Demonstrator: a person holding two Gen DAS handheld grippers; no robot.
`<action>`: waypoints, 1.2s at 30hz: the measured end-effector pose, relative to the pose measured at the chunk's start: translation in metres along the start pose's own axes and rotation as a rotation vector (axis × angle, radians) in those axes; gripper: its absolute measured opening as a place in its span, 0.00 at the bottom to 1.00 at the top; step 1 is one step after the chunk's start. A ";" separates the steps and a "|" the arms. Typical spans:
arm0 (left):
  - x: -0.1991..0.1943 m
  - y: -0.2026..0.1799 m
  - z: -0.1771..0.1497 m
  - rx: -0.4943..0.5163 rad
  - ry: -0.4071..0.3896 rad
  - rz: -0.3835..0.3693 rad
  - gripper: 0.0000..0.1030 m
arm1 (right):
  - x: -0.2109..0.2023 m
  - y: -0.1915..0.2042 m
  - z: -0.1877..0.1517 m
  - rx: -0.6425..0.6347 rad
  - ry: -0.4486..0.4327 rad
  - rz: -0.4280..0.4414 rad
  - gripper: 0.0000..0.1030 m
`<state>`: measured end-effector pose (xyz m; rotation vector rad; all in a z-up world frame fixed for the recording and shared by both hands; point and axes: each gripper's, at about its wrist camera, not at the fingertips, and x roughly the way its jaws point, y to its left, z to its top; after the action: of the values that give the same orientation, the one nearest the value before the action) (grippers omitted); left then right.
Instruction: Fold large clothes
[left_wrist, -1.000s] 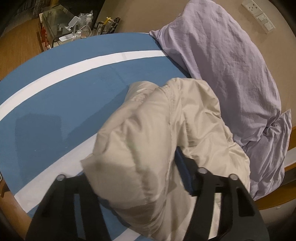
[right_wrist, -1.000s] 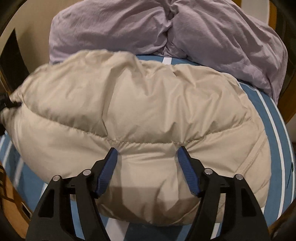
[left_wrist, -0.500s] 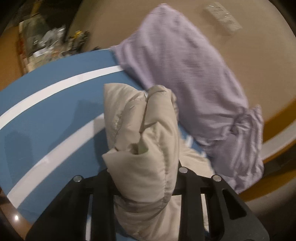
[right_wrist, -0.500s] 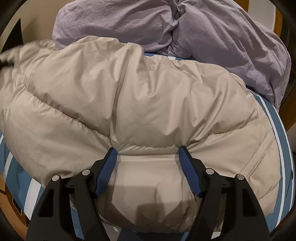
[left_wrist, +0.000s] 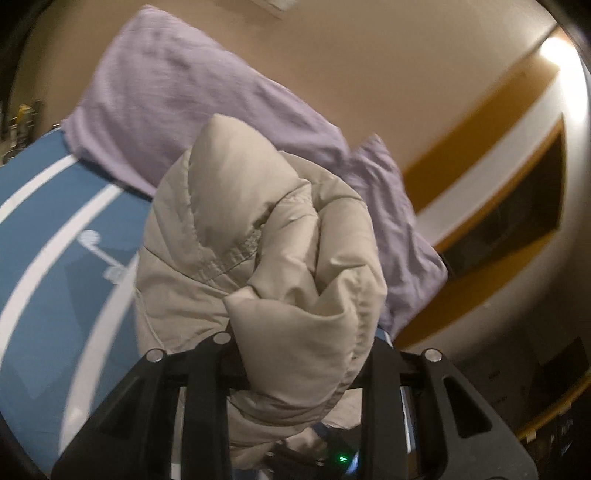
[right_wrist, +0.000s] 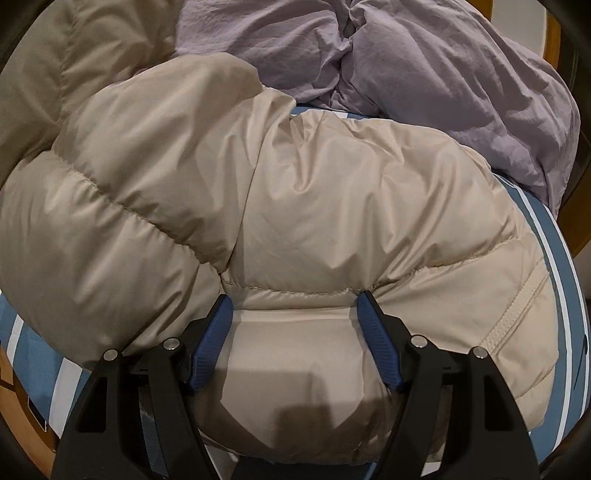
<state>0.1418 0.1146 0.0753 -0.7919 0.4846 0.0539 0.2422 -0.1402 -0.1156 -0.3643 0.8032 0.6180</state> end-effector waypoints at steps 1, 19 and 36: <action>0.004 -0.008 -0.003 0.017 0.012 -0.015 0.28 | 0.000 0.000 0.000 0.000 0.000 0.001 0.69; 0.093 -0.107 -0.068 0.241 0.266 -0.141 0.29 | -0.046 -0.057 -0.016 0.108 -0.074 -0.083 0.69; 0.167 -0.156 -0.152 0.392 0.490 -0.114 0.33 | -0.078 -0.158 -0.053 0.373 -0.073 -0.257 0.69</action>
<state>0.2649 -0.1236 0.0153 -0.4388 0.8809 -0.3400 0.2717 -0.3178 -0.0790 -0.0993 0.7677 0.2322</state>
